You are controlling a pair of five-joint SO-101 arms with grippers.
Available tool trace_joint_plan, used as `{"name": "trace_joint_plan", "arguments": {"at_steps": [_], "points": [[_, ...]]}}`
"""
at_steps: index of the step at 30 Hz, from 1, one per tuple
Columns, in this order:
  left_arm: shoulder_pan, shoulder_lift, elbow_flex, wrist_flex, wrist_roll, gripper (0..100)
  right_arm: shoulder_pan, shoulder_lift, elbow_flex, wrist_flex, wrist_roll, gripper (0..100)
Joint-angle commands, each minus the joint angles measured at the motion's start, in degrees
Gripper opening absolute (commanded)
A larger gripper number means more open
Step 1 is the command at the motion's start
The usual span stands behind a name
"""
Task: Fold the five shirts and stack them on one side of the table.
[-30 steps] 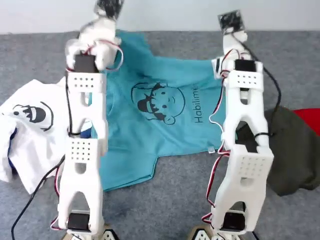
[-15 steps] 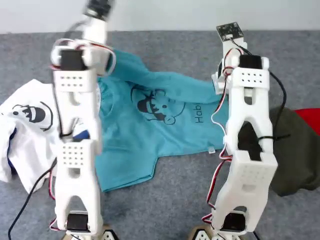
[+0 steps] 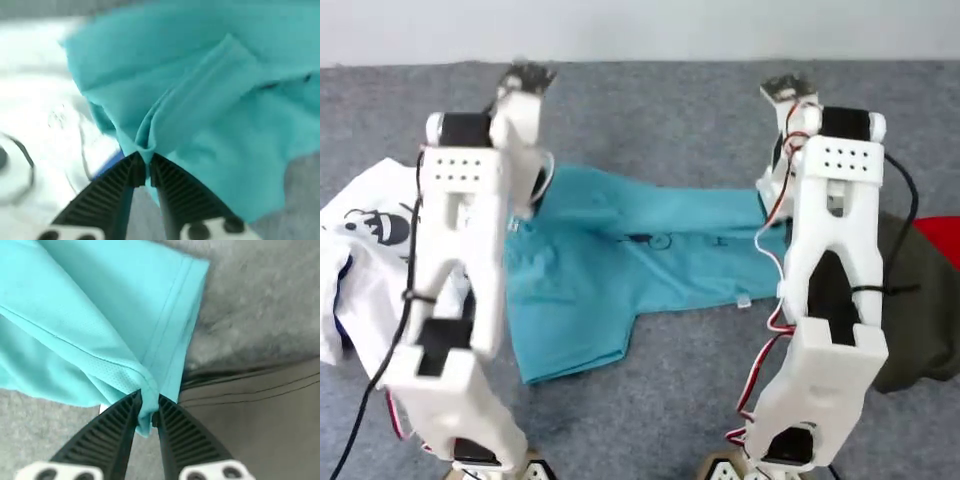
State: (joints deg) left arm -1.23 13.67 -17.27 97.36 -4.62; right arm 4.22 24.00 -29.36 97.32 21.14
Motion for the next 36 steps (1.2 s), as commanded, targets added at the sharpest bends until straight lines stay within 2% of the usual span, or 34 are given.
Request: {"name": "trace_joint_plan", "arguments": {"at_steps": [1, 6, 11, 23, 36], "points": [[-1.76, -10.11, 12.00, -2.73, -0.88, 1, 0.75, 0.31, 1.14, -0.13, 0.70, 1.1], [-2.11, -16.62, 23.69, -3.16, -5.01, 1, 1.19, 1.89, 1.14, -0.84, 0.79, 1.1], [-2.11, -20.22, 30.11, -4.40, -5.63, 1, 2.24, 3.91, 1.14, -1.54, 2.29, 1.1], [-2.11, -24.79, 32.84, -0.70, -9.67, 1, 4.62, 4.18, 1.14, 0.40, 2.81, 1.1], [-2.29, -24.79, 37.05, -0.97, -9.76, 1, 5.32, 4.53, 1.14, 4.88, 2.73, 1.1]]}}
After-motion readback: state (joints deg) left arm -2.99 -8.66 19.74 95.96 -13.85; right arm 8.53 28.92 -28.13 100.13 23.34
